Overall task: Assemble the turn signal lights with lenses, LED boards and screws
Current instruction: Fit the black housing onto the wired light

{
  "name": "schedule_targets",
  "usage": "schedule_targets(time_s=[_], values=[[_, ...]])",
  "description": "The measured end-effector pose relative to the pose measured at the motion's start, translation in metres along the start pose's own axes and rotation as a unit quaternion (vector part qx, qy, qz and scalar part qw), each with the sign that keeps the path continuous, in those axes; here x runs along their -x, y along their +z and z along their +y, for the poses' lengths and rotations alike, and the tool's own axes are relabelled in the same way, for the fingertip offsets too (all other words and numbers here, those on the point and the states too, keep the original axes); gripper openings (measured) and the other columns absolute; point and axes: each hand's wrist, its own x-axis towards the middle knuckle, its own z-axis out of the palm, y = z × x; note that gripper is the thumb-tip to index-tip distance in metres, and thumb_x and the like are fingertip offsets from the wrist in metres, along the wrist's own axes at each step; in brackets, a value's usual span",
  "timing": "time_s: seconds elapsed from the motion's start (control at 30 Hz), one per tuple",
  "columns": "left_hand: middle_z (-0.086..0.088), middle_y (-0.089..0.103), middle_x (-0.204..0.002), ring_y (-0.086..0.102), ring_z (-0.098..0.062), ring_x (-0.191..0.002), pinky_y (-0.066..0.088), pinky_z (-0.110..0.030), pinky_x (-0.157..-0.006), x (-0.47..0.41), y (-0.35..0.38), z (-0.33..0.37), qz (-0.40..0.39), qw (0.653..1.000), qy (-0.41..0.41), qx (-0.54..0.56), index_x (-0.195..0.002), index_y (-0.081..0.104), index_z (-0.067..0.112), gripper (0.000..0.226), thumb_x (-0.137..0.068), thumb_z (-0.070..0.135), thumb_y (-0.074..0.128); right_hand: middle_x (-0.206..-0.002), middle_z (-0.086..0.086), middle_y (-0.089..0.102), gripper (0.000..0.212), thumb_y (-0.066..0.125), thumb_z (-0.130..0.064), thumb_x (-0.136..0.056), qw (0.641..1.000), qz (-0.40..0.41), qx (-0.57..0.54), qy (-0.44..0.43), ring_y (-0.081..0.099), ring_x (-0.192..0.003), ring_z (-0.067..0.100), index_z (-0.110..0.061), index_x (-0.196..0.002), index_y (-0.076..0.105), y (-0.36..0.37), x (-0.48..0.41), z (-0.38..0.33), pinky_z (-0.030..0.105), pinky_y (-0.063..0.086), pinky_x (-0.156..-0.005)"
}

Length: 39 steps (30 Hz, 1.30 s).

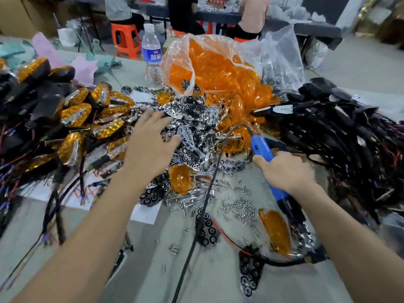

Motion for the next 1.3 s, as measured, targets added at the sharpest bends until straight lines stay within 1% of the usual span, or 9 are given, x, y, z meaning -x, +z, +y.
schedule_targets(time_s=[0.17,0.3,0.43,0.6,0.77,0.93,1.03,1.2,1.3], values=[[0.006,0.022,-0.171,0.006,-0.015,-0.160,-0.003,-0.036,-0.117,0.012,0.032,0.029,-0.069,0.997,-0.003,0.016,-0.159,0.037,0.030,0.066,-0.100,0.049,0.057,-0.108,0.013,0.070,0.063,0.046,-0.075,-0.093,0.983,0.126,0.132,-0.035,0.066,-0.104,0.036,-0.015,-0.110,0.060,-0.003,0.008,-0.006,0.041,0.035,-0.077],[0.003,0.020,-0.172,0.005,-0.017,-0.160,-0.004,-0.035,-0.119,0.010,0.056,0.052,-0.103,0.994,0.006,0.043,-0.163,0.028,0.027,0.068,-0.103,0.042,0.057,-0.093,0.005,0.065,0.019,0.057,-0.037,-0.095,0.958,0.227,0.090,-0.152,0.066,-0.098,0.033,-0.020,-0.098,0.064,-0.016,0.013,-0.044,0.042,0.038,-0.081],[-0.001,0.022,-0.172,0.008,-0.022,-0.160,0.001,-0.038,-0.128,0.006,0.073,0.056,-0.130,0.990,0.005,0.046,-0.163,0.027,0.021,0.068,-0.103,0.029,0.058,-0.105,0.009,0.071,0.029,0.057,-0.005,-0.087,0.966,0.076,0.022,-0.246,0.066,-0.099,0.032,-0.017,-0.111,0.070,-0.011,0.009,-0.088,0.039,0.054,-0.083],[-0.001,0.046,-0.160,0.025,-0.023,-0.156,0.010,-0.039,-0.126,0.011,0.082,0.038,-0.093,0.994,0.036,-0.044,-0.145,0.058,0.024,0.046,-0.102,0.041,0.056,-0.126,0.010,0.064,0.044,0.058,-0.015,-0.090,0.948,0.026,0.117,-0.294,0.054,-0.119,0.033,-0.020,-0.134,0.056,0.003,-0.015,-0.097,0.044,0.040,-0.101],[-0.012,0.057,-0.151,0.037,-0.020,-0.150,0.012,-0.033,-0.123,0.010,0.080,0.039,-0.055,0.998,-0.003,-0.025,-0.130,0.072,0.026,0.033,-0.101,0.034,0.059,-0.094,-0.001,0.067,0.021,0.071,-0.016,-0.087,0.929,0.060,0.140,-0.338,0.062,-0.092,0.025,-0.027,-0.104,0.064,0.001,-0.017,-0.088,0.033,0.039,-0.078],[-0.008,0.059,-0.149,0.041,-0.018,-0.147,0.011,-0.032,-0.125,0.012,0.073,0.044,-0.043,0.999,-0.015,-0.030,-0.133,0.071,0.025,0.034,-0.103,0.035,0.058,-0.068,-0.011,0.061,0.013,0.068,-0.017,-0.095,0.952,0.051,-0.115,-0.279,0.062,-0.071,0.019,-0.027,-0.087,0.073,0.002,-0.003,-0.067,0.031,0.044,-0.068],[-0.001,0.066,-0.140,0.052,-0.019,-0.136,0.027,-0.034,-0.119,0.016,0.064,0.050,0.005,0.999,0.011,0.037,-0.138,0.067,0.027,0.043,-0.095,0.031,0.069,-0.072,-0.007,0.074,0.015,0.072,-0.016,-0.091,0.897,-0.003,-0.385,-0.219,0.069,-0.067,0.015,-0.026,-0.081,0.075,-0.004,0.012,-0.058,0.038,0.057,-0.069],[0.024,0.063,-0.136,0.056,0.012,-0.111,0.047,-0.019,-0.102,0.030,0.055,0.066,-0.114,0.968,0.038,0.223,-0.149,0.046,0.052,0.077,-0.079,0.039,0.075,-0.078,0.002,0.078,0.024,0.069,-0.005,-0.090,0.837,-0.061,-0.505,-0.201,0.070,-0.072,0.014,-0.024,-0.079,0.078,0.010,0.028,-0.059,0.044,0.059,-0.073],[0.026,0.074,-0.114,0.072,0.001,-0.088,0.061,-0.032,-0.087,0.030,0.051,0.064,-0.105,0.953,-0.027,0.281,-0.129,0.064,0.054,0.062,-0.078,0.027,0.087,-0.086,-0.008,0.080,0.039,0.062,-0.006,-0.097,0.816,-0.111,-0.517,-0.233,0.070,-0.080,0.002,-0.036,-0.083,0.083,0.007,0.032,-0.050,0.024,0.056,-0.075]])
